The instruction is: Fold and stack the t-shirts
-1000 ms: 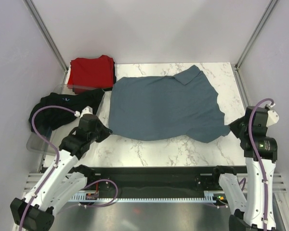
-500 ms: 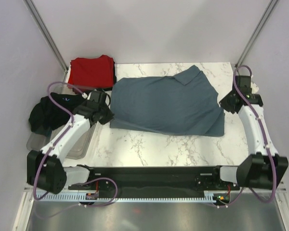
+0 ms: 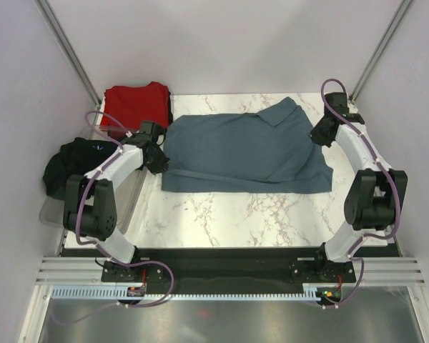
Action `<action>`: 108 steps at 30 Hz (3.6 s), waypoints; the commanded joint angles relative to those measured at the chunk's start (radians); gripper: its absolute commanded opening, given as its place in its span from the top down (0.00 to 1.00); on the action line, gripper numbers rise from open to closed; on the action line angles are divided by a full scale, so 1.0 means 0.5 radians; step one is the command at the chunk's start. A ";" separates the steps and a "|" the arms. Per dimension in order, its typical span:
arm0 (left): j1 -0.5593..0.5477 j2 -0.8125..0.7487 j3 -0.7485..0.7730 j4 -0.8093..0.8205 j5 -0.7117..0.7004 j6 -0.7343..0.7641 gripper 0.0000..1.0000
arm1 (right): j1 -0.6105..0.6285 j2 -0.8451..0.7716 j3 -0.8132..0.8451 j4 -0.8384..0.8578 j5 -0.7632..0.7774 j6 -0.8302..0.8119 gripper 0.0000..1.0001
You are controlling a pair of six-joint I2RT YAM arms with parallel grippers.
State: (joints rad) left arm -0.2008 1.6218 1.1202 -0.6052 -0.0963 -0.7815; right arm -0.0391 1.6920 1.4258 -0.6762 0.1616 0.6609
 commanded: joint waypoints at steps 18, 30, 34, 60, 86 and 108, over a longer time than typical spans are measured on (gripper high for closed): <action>0.064 0.195 0.137 0.134 0.051 0.063 0.98 | 0.005 0.285 0.437 0.131 0.110 0.043 1.00; 0.107 0.251 0.533 0.054 0.260 0.072 0.24 | -0.002 0.923 1.220 -0.252 0.054 -0.116 0.15; 0.086 0.009 0.426 0.020 0.236 0.121 0.21 | -0.145 0.395 0.519 0.005 -0.065 -0.055 0.09; -0.120 -0.121 -0.639 0.557 0.049 -0.097 0.17 | -0.569 0.024 -1.047 0.766 -0.559 -0.150 0.45; -0.117 -0.614 0.188 -0.112 -0.041 -0.075 0.98 | -0.747 -0.776 -0.580 0.245 -0.814 -0.009 1.00; -0.126 -1.032 -0.857 0.118 0.254 -0.275 0.98 | -0.910 -1.237 -1.407 0.275 -0.787 0.151 1.00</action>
State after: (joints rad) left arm -0.2657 1.0454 0.5987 -0.6090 0.0284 -0.9268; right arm -0.5312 1.0161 0.6571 -0.6376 -0.2214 0.6964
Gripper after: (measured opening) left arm 0.039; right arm 0.031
